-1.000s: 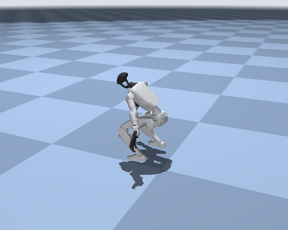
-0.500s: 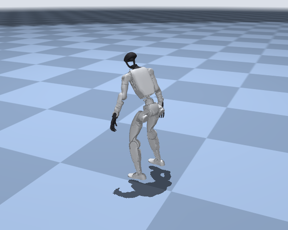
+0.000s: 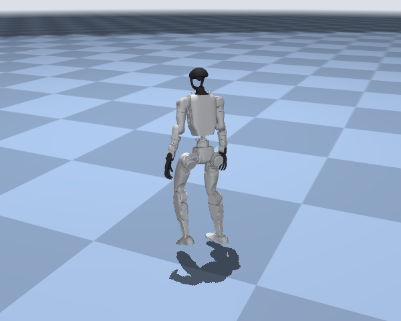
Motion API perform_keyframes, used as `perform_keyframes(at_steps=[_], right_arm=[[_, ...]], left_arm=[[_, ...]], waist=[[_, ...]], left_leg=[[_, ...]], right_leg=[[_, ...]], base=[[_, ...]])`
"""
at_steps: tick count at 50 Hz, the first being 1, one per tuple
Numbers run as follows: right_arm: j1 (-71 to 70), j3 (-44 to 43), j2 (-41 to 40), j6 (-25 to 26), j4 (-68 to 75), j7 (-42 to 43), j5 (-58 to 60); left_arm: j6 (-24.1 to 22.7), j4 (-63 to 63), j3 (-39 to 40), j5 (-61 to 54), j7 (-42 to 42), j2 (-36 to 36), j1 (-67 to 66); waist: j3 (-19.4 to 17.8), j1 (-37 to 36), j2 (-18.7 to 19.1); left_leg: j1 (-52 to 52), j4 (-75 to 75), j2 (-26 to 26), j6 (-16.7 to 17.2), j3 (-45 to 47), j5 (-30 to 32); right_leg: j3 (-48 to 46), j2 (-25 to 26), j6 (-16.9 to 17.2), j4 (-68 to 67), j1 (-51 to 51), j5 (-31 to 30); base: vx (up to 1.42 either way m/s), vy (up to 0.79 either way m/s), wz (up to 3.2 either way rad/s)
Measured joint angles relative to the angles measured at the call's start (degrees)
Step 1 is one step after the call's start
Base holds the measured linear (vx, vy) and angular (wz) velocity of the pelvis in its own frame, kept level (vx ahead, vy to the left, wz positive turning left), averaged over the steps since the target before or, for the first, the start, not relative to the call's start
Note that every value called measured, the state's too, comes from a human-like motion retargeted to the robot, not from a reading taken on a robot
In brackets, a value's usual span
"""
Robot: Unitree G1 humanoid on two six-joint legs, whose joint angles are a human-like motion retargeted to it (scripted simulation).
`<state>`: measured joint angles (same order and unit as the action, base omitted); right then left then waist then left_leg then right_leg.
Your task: Stand up
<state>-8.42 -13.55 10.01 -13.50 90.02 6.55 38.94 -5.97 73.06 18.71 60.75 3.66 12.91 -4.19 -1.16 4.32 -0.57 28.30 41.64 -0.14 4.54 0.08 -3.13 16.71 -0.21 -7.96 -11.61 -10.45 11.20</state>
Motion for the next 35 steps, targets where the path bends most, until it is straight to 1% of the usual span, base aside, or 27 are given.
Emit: perform_keyframes(at_steps=[2, 3, 5, 8, 10, 13, 15, 17, 18, 19, 20, 22, 24, 25, 27, 28, 29, 30, 32, 33, 35], right_arm=[[-1.5, -0.9, 0.8, 0.0, -1.2, -0.7, -0.1], [-2.2, -1.1, 1.1, -0.2, -1.7, -0.7, -0.6], [-3.5, -1.5, 1.7, -0.8, -3.0, -0.5, -1.8], [-5.1, -1.9, 2.1, -1.7, -5.0, -1.2, -3.4], [-5.6, -1.8, 2.3, -2.1, -6.5, -2.0, -4.4], [-5.8, -1.5, 2.1, -2.8, -8.4, -2.6, -5.5], [-5.5, -1.1, 1.7, -2.8, -9.3, -3.2, -6.0], [-4.5, -0.7, 0.6, -2.5, -9.5, -3.6, -5.8], [-4.0, -0.3, 0.0, -2.4, -9.5, -3.6, -5.9], [-3.5, -0.1, -0.5, -2.2, -9.1, -3.5, -6.2], [-3.0, -0.1, -1.0, -2.0, -8.6, -3.4, -6.6], [-2.0, -0.5, -1.3, -1.6, -7.3, -3.7, -7.3], [-0.9, -0.5, -1.4, -1.1, -6.7, -4.4, -7.5], [-0.3, -0.5, -1.3, -0.9, -6.6, -4.6, -7.3], [1.2, -0.2, -1.1, -0.6, -6.6, -4.3, -6.2], [2.0, -0.2, -1.0, -0.5, -6.5, -4.0, -5.8], [2.8, -0.3, -0.8, -0.3, -6.2, -3.8, -5.5], [3.6, -0.5, -0.6, -0.2, -5.8, -3.5, -5.2], [5.0, -1.4, -0.2, 0.3, -4.4, -3.4, -5.0], [5.5, -1.7, -0.1, 0.6, -3.9, -3.3, -4.9], [6.9, -2.2, 0.3, 1.0, -2.7, -3.3, -4.8]], left_arm=[[0.4, 1.2, 1.3, -0.5, 0.8, 0.6, -2.5], [0.5, 1.6, 2.0, -0.6, 1.3, 1.0, -3.7], [0.8, 2.4, 3.5, -0.5, 2.1, 1.8, -6.1], [1.1, 4.7, 5.8, -0.4, 2.7, 3.5, -9.8], [1.8, 6.6, 7.6, -0.2, 3.0, 4.6, -11.9], [3.3, 9.4, 10.8, -0.7, 3.9, 5.8, -15.4], [4.2, 10.7, 13.2, -1.5, 4.8, 6.1, -17.8], [4.8, 11.7, 15.4, -3.1, 5.8, 6.1, -20.1], [5.0, 12.2, 16.2, -3.7, 6.0, 6.1, -20.7], [5.3, 12.8, 16.7, -4.4, 6.2, 6.1, -20.6], [5.7, 13.4, 17.0, -5.0, 6.4, 6.1, -20.3], [6.3, 14.0, 16.1, -5.9, 6.5, 5.9, -18.5], [6.2, 13.9, 14.2, -7.2, 6.6, 5.2, -15.9], [6.2, 13.8, 12.9, -7.9, 6.5, 4.8, -14.3], [6.1, 13.3, 10.4, -8.4, 6.1, 3.7, -10.3], [6.0, 12.8, 9.4, -8.1, 5.9, 3.1, -8.1], [5.6, 12.1, 8.4, -7.8, 5.7, 2.6, -6.0], [5.2, 11.3, 7.5, -7.4, 5.5, 2.2, -3.8], [4.0, 9.8, 5.3, -7.1, 4.8, 1.3, 1.5], [3.5, 9.3, 4.5, -7.1, 4.5, 1.0, 3.4], [2.3, 8.1, 2.9, -7.5, 4.1, 0.4, 7.3]], waist=[[0.0, -1.8, 1.1], [0.0, -2.8, 1.6], [-0.2, -4.8, 2.5], [0.1, -6.2, 3.9], [0.6, -6.3, 4.6], [1.5, -7.1, 4.2], [2.2, -8.2, 3.3], [3.8, -7.7, 2.5], [4.2, -7.4, 2.1], [4.3, -7.2, 2.0], [4.3, -6.9, 1.9], [4.3, -6.5, 2.1], [4.2, -4.7, 3.6], [4.3, -3.7, 4.4], [4.5, -2.7, 5.5], [4.5, -2.6, 5.6], [4.5, -2.5, 5.5], [4.5, -2.3, 5.4], [4.4, -0.6, 4.8], [4.4, 0.2, 4.5], [4.6, 1.9, 3.8]], left_leg=[[3.4, -4.4, 2.3, -3.1, 2.9, -1.0], [4.5, -6.8, 4.5, -4.6, 6.0, -1.5], [6.2, -12.9, 6.4, -6.4, 9.1, -0.9], [8.4, -24.4, 3.8, -7.7, 4.7, 1.2], [8.9, -30.8, 2.8, -7.2, 3.8, 2.2], [7.9, -34.7, 1.3, -7.9, 4.5, 4.6], [6.5, -32.4, 0.9, -9.1, 4.5, 5.7], [5.9, -30.2, 0.8, -9.1, 4.7, 6.1], [5.9, -29.3, 1.1, -8.5, 2.4, 6.2], [5.3, -28.5, 1.8, -8.0, 1.7, 5.7], [4.3, -27.7, 2.9, -7.5, 1.9, 5.0], [2.0, -26.5, 2.7, -7.6, 1.4, 1.5], [-0.8, -25.4, 4.4, -7.3, 2.9, -1.4], [-2.1, -25.1, 5.2, -7.0, 3.1, -2.7], [-5.1, -26.0, 5.5, -6.7, 0.1, -4.4], [-7.0, -26.6, 5.9, -6.5, 0.8, -5.1], [-8.8, -27.1, 5.8, -6.5, 1.3, -5.8], [-10.6, -27.6, 5.5, -6.6, 1.7, -6.5], [-14.3, -29.4, 4.3, -6.3, 0.6, -7.3], [-15.7, -30.1, 3.8, -6.3, 0.8, -7.7], [-18.9, -31.4, 2.4, -6.4, 0.7, -8.6]], right_leg=[[-0.8, 0.8, -1.1, 0.5, 1.7, 0.7], [-0.9, 1.4, -1.7, 0.6, 2.5, 1.1], [-0.6, 2.8, -2.8, 0.8, 4.3, 1.8], [-1.5, 4.7, -4.3, 1.2, 7.4, 2.1], [-2.4, 5.7, -4.8, 1.8, 9.3, 1.3], [-2.8, 6.1, -4.1, 1.9, 12.1, -1.5], [-1.8, 6.2, -3.0, 0.9, 13.6, -4.5], [-1.6, 7.1, -1.5, -1.2, 14.3, -10.8], [-0.8, 7.7, -0.6, -2.4, 14.5, -14.1], [-0.7, 8.4, 1.0, -4.3, 14.7, -19.2], [-1.0, 9.2, 3.1, -6.4, 14.8, -25.2], [-0.9, 11.1, 6.8, -12.4, 13.3, -32.6], [-3.4, 14.2, 8.1, -20.0, 10.1, -34.7], [-4.1, 15.9, 8.6, -23.9, 8.2, -34.7], [-7.7, 16.5, 5.2, -32.1, 2.6, -25.8], [-9.0, 16.0, 4.1, -35.3, -0.2, -23.1], [-9.2, 16.0, 4.5, -37.6, -3.0, -21.3], [-8.8, 16.1, 5.6, -39.4, -5.7, -19.8], [-9.2, 14.3, 7.6, -39.8, -11.5, -15.8], [-9.3, 13.3, 8.6, -38.5, -13.2, -14.7], [-8.7, 10.9, 11.8, -32.6, -16.0, -13.2]], base=[[0.40, 0.17, -0.13], [0.44, 0.19, -0.17], [0.55, 0.22, -0.22], [0.59, 0.20, 0.14], [0.70, 0.24, 0.41], [0.69, 0.19, 0.00], [0.91, 0.23, -0.50], [0.85, 0.13, -0.37], [0.85, 0.14, -0.34], [0.80, 0.12, -0.27], [0.71, 0.09, -0.09], [0.70, 0.10, 0.18], [0.78, 0.12, 0.51], [0.73, 0.13, 0.38], [0.65, 0.11, -0.02], [0.80, 0.14, -0.26], [0.86, 0.14, -0.25], [0.71, 0.09, 0.04], [0.63, 0.07, 0.32], [0.69, 0.08, 0.33], [0.72, 0.08, 0.35]])
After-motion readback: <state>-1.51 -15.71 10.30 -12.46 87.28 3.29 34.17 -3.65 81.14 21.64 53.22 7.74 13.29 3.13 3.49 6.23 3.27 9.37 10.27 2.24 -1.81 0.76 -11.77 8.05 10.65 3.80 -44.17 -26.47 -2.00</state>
